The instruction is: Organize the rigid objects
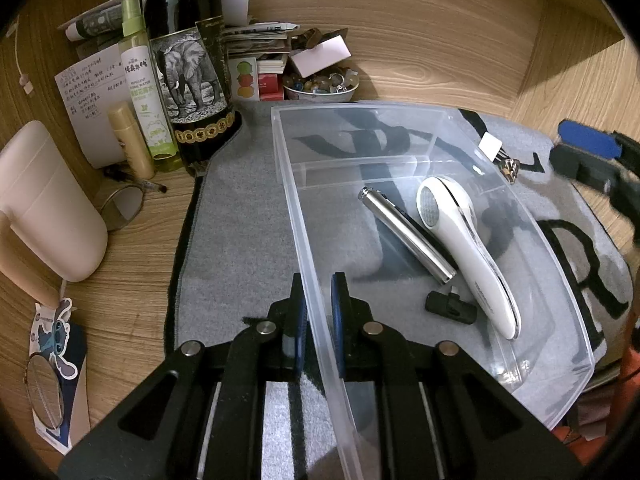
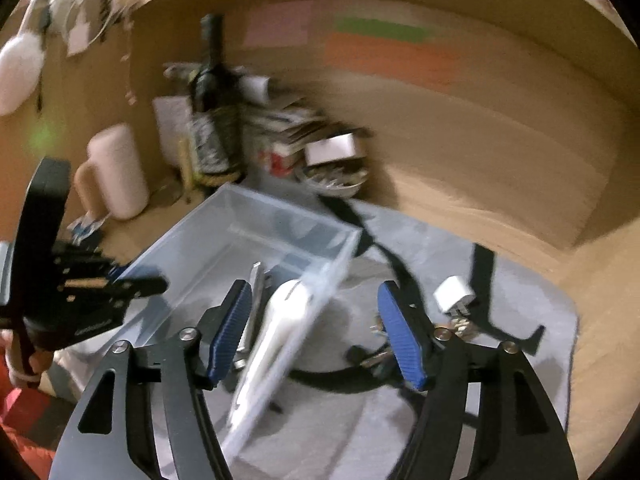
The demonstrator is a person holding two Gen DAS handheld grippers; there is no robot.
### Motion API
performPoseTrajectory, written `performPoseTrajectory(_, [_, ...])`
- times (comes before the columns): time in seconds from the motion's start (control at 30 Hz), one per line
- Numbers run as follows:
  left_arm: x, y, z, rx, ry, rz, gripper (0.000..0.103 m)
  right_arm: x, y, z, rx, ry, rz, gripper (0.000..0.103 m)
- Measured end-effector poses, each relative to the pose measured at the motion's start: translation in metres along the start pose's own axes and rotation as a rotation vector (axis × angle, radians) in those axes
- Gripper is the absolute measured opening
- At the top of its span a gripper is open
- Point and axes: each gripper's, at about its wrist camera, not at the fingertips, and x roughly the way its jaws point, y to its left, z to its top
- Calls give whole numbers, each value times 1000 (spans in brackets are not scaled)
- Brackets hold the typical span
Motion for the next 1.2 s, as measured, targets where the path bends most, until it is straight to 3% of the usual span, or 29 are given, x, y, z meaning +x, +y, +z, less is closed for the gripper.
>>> performPoseTrajectory(0.17, [0,0,-1,2,0,1,11,-1,-28,2,67,-13,-60,62])
performPoseTrajectory(0.3, [0,0,0,2,0,1,11,12,-48,-5,120,26,-85,62])
performPoseTrajectory(0.47, [0,0,-1,2,0,1,11,39,-60,-25,174,122,-60,63])
performPoseTrajectory(0.83, [0,-1,-1,-1,0,0,11,90,-50,-62,170,301,-9,63])
performPoseTrajectory(0.97, [1,-1,-1,-3,1,-1,11,93,-53,-65,173,299,-4,63])
performPoseTrajectory(1.07, [1,-1,-1,-4,4,-1,11,92,-51,-65,160,292,-8,55])
performPoseTrajectory(1.2, [1,-2,-2,-3,5,-2,11,90,-49,-66,151,287,-7,52])
